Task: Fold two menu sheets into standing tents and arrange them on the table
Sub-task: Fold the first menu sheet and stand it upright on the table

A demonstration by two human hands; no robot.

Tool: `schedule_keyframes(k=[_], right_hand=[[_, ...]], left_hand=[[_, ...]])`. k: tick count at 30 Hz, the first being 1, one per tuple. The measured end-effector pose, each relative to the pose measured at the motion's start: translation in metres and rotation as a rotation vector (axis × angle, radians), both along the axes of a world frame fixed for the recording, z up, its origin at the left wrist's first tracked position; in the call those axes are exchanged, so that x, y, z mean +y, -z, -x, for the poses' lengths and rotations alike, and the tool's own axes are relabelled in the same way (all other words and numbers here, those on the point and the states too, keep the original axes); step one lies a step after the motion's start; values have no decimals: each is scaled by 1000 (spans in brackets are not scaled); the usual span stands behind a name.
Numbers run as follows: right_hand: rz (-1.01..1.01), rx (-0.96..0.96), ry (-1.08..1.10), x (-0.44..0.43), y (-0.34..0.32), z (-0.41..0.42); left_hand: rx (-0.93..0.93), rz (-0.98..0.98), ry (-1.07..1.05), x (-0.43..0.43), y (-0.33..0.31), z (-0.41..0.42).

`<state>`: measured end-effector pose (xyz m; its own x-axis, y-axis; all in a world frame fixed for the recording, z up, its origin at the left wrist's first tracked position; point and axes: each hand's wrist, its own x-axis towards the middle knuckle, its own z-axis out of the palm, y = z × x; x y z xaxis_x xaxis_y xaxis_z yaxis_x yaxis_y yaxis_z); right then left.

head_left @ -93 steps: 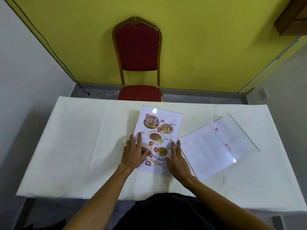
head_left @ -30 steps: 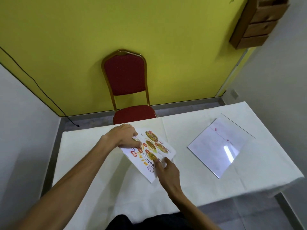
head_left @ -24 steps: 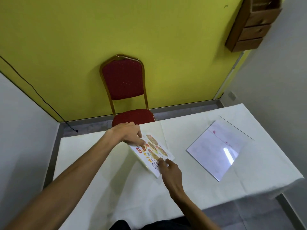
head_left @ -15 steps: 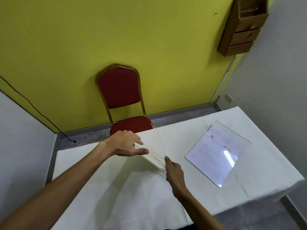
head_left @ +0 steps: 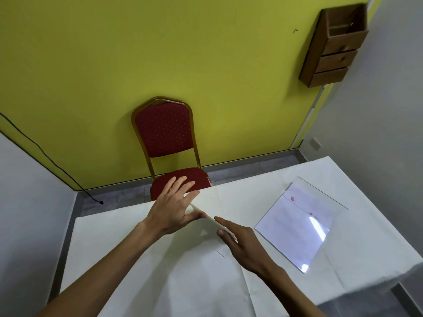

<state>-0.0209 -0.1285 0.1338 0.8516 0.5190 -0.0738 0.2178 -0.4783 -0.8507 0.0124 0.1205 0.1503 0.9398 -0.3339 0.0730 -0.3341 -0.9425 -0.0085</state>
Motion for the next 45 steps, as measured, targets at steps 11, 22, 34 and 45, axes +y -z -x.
schedule_keyframes(k=[11, 22, 34, 45], right_hand=[[-90, -149, 175, 15, 6, 17], [-182, -40, 158, 4, 7, 29], [99, -155, -399, 21, -24, -144], [42, 108, -634, 68, -3, -182]], left_hand=[[-21, 34, 64, -11, -6, -22], [83, 383, -177, -36, 3, 18], [226, 956, -688, -147, 6, 68], [45, 1001, -936, -190, 4, 67]])
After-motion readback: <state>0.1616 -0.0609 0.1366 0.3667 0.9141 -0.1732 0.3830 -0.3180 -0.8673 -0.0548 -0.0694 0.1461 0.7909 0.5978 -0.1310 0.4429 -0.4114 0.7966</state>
